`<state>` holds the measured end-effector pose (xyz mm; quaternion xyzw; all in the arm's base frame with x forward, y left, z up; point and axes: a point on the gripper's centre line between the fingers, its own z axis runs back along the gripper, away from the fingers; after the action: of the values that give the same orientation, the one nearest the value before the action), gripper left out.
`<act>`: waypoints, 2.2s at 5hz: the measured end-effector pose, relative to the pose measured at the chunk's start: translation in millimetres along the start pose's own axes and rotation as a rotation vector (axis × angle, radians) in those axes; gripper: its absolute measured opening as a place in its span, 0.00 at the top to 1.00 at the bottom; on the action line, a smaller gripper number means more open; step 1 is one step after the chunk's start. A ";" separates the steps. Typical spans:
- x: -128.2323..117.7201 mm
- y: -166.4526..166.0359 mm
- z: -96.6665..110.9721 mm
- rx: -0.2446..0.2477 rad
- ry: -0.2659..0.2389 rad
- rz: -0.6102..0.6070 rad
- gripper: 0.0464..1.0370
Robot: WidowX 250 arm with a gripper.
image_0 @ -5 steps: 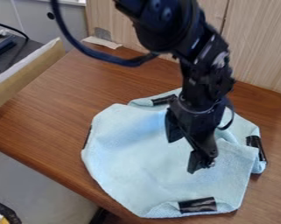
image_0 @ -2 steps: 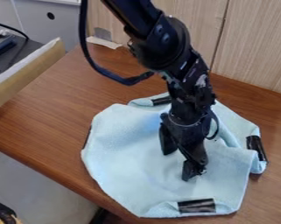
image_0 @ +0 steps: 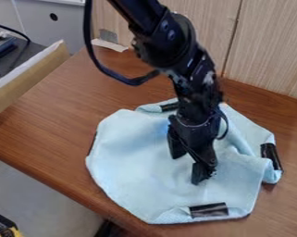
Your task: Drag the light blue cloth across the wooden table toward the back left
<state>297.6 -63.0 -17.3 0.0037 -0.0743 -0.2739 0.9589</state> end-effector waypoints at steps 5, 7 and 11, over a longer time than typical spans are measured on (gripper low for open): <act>-23.3 112.8 -3.6 0.047 0.054 0.172 0.04; -30.5 146.8 -3.8 0.062 0.054 0.235 0.04; -30.8 143.9 13.8 0.029 0.056 0.198 0.04</act>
<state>345.3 76.0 -1.1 0.0182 -0.0514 -0.1766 0.9828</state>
